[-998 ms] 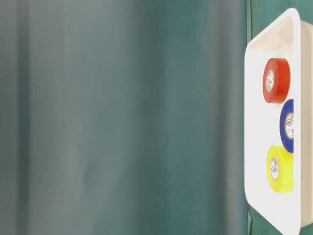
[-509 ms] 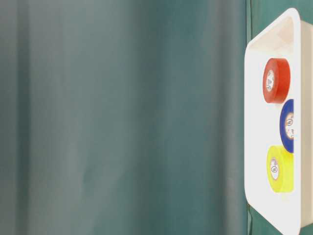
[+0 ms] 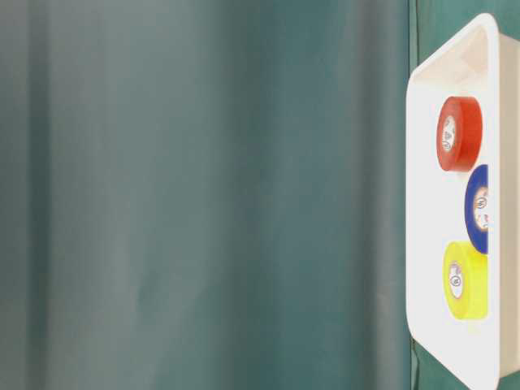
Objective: Put the tape into the white case with the right arm.
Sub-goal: 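Move the right gripper down over the teal tape roll and grasp it, then lift the teal roll and carry it into the tray's lower right, then open the right gripper to release the teal roll, then withdraw the right gripper to the right side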
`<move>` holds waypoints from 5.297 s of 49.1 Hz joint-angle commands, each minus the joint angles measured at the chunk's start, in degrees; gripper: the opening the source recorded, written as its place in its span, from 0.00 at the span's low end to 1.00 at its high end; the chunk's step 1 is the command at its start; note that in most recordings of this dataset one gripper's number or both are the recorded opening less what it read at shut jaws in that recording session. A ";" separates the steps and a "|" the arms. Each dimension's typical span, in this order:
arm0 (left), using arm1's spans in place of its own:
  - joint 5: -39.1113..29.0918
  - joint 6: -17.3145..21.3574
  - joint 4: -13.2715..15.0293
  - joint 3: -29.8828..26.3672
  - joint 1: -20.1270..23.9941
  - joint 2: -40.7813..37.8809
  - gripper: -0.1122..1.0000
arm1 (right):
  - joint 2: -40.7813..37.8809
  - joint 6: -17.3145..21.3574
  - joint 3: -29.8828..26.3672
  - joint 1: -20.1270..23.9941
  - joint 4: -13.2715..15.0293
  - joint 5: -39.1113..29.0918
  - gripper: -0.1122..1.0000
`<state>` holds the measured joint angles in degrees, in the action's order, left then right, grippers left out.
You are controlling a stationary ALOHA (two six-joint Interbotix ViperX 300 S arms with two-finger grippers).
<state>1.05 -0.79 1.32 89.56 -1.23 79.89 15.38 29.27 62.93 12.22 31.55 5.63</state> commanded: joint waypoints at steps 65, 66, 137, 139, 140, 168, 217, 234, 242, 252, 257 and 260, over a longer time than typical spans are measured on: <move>0.26 0.00 0.00 -0.79 0.09 -0.62 0.10 | -16.00 -0.09 -13.36 3.87 -0.09 -10.81 0.18; 0.26 0.00 0.00 -0.79 0.09 -0.62 0.10 | -16.08 -0.09 -13.45 3.96 -0.09 -10.81 0.16; 0.26 0.00 0.00 -0.79 0.09 -0.53 0.10 | -5.54 0.09 -15.12 -0.79 -2.37 -14.06 0.10; 0.26 0.00 0.00 -0.79 0.09 -0.53 0.10 | -5.63 0.09 -15.03 -2.29 -2.46 -13.97 0.10; 0.26 0.00 0.00 -0.79 0.09 -0.53 0.10 | -5.63 0.09 -15.03 -3.08 -2.37 -13.97 0.10; 0.26 0.00 0.00 -0.79 0.09 -0.53 0.10 | -5.71 -0.26 -16.61 -22.76 -2.20 -11.51 0.10; 0.26 0.00 0.00 -0.79 0.09 -0.53 0.10 | -9.67 0.00 -16.35 -31.11 -2.20 -7.12 0.10; 0.26 0.00 0.00 -0.70 0.09 -0.53 0.10 | -8.44 0.00 -15.03 -31.03 -2.20 -7.38 0.58; 0.26 0.00 0.00 -0.79 0.09 -0.53 0.10 | -4.75 0.00 -11.69 -31.03 -2.20 -7.38 0.57; 0.26 0.00 0.00 -0.79 0.09 -0.44 0.10 | 3.25 0.00 -4.66 -31.11 -2.20 -7.38 0.57; 0.26 0.00 0.00 -0.79 0.09 -0.53 0.10 | 9.40 0.00 0.09 -31.03 -2.20 -7.21 0.57; 0.26 0.00 0.00 -0.70 0.09 -0.44 0.10 | 13.01 0.00 2.72 -31.03 -2.20 -7.12 0.57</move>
<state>1.05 -0.79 1.23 89.47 -1.23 79.89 23.91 29.18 63.37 -18.81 29.27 -1.93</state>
